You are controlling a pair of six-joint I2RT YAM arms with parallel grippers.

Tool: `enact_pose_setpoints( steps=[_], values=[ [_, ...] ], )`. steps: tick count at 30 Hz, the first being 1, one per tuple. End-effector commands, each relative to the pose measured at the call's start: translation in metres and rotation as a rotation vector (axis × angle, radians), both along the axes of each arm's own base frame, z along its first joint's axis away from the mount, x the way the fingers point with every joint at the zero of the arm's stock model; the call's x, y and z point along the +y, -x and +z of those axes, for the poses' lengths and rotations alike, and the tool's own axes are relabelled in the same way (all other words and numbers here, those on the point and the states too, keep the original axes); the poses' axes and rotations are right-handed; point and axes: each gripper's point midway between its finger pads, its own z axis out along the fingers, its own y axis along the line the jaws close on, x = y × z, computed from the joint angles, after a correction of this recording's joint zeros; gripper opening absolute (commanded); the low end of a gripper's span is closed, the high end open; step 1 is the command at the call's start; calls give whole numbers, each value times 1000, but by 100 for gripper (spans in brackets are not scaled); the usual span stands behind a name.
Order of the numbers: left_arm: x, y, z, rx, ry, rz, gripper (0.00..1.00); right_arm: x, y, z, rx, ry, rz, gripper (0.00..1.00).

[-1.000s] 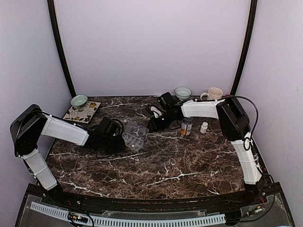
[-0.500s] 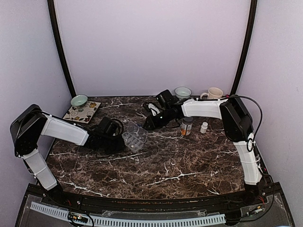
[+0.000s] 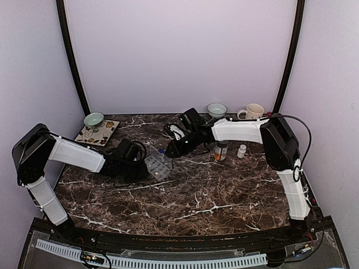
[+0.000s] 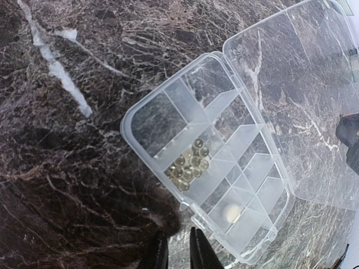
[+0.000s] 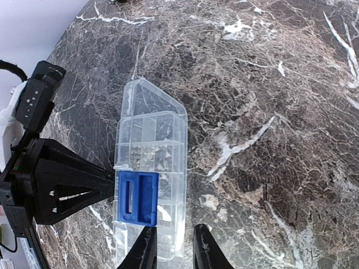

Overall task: Sort the pills into containers
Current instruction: Close the lid of the pill container.

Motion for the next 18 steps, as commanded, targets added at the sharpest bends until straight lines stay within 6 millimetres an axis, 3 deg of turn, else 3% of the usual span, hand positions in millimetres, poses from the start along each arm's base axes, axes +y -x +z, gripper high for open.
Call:
enact_pose_setpoints(
  steps=[1, 18],
  values=[
    [12, 2, -11, 19, -36, 22, 15, 7, 10, 26, -50, -22, 24, 22],
    [13, 2, -10, 15, -28, 30, 15, 24, 45, 10, -27, 8, 90, 22]
  ],
)
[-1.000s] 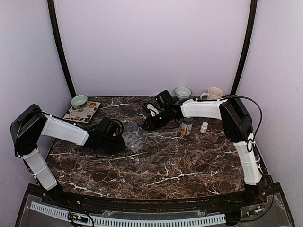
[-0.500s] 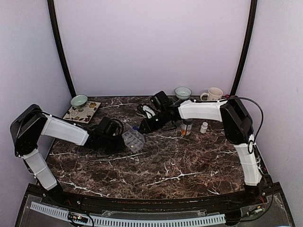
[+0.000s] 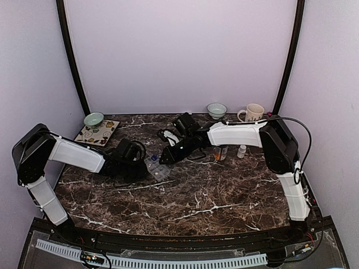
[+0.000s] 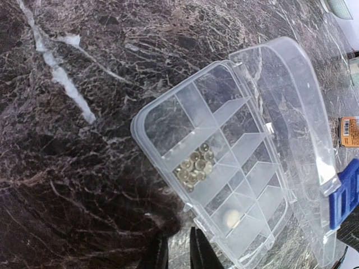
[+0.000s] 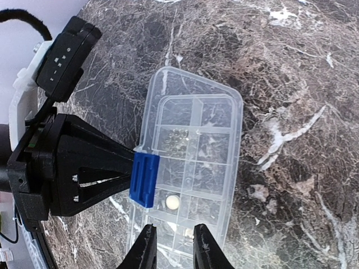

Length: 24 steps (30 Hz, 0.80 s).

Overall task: Sort the pills into containers
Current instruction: Close the lid of the pill container.

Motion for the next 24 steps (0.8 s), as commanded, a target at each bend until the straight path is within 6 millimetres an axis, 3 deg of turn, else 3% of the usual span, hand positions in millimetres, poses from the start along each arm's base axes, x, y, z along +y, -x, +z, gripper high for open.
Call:
enact_pose_setpoints(
  steps=[1, 24],
  values=[
    [12, 5, -10, 26, -32, 21, 15, 7, 13, 8, -25, -3, 35, 22],
    [24, 22, -7, 30, -15, 36, 14, 14, 39, -47, 45, 106, 74, 22]
  ],
)
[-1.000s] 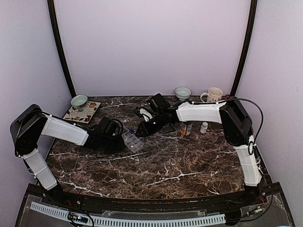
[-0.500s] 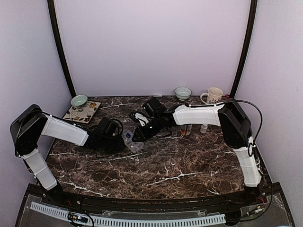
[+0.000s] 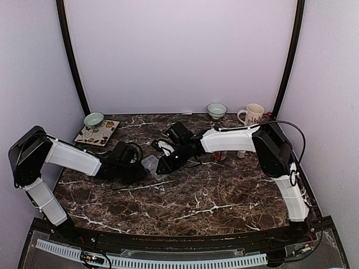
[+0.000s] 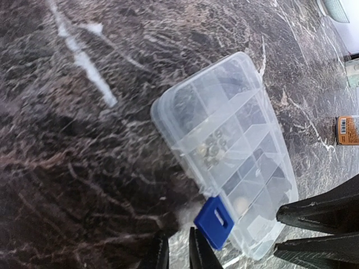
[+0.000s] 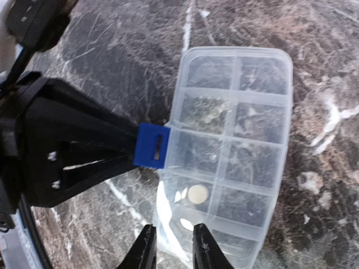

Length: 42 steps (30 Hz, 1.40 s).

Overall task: Sort the pills into containers
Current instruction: Close the lid of the pill container.

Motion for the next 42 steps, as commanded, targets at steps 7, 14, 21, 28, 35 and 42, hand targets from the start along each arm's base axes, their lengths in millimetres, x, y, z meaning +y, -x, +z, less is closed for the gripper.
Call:
enact_pose_setpoints(
  steps=[7, 14, 21, 28, 35, 42],
  values=[
    [31, 23, 14, 7, -20, 62, 15, 1, 8, -24, 24, 61, -2, 23],
    [24, 7, 42, -65, 0, 56, 24, 0, 8, -25, 25, 71, -11, 23],
    [4, 0, 25, -2, 5, 8, 20, -4, 4, -19, -1, 88, -27, 31],
    [3, -4, 25, -22, 33, 35, 15, -4, 0, -12, -22, 88, -34, 31],
    [1, -4, 23, -20, 49, 33, 7, -5, -8, 5, -74, 82, -54, 37],
    [-2, -6, 19, -18, 57, 33, 2, -5, -26, 17, -115, 73, -88, 41]
  ],
)
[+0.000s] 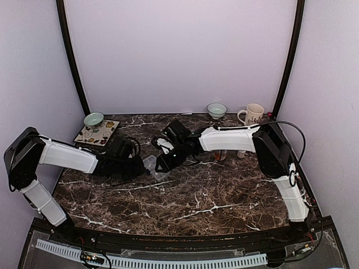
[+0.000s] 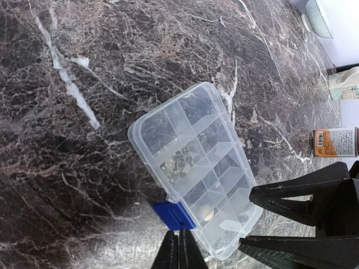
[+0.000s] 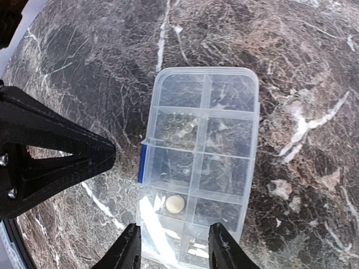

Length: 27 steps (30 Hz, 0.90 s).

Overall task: Sort the pills into containers
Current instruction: Close the lid of the pill container.

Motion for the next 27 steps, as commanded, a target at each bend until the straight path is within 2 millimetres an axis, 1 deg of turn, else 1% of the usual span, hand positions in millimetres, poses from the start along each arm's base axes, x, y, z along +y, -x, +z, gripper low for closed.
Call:
enact_pose_setpoints(
  steps=[1, 7, 11, 16, 21, 27],
  values=[
    [1, 0, -8, 11, 1, -2, 1, -5, -16, 15, -42, 15, -41, 41],
    [-2, -2, -12, 21, 1, -9, 0, -7, -31, 18, -41, 5, -61, 42],
    [-3, -3, -12, 20, -1, -7, 0, -6, -35, 19, -37, -4, -62, 41],
    [-2, -6, -6, 10, -9, -1, 0, -2, -28, 9, 4, -2, -29, 39],
    [1, -6, -2, 6, -24, -1, 0, 3, -13, 5, 24, -14, 5, 38],
    [8, -2, 0, 5, -43, 18, 0, 6, 4, -5, 40, 2, 34, 37]
  ],
)
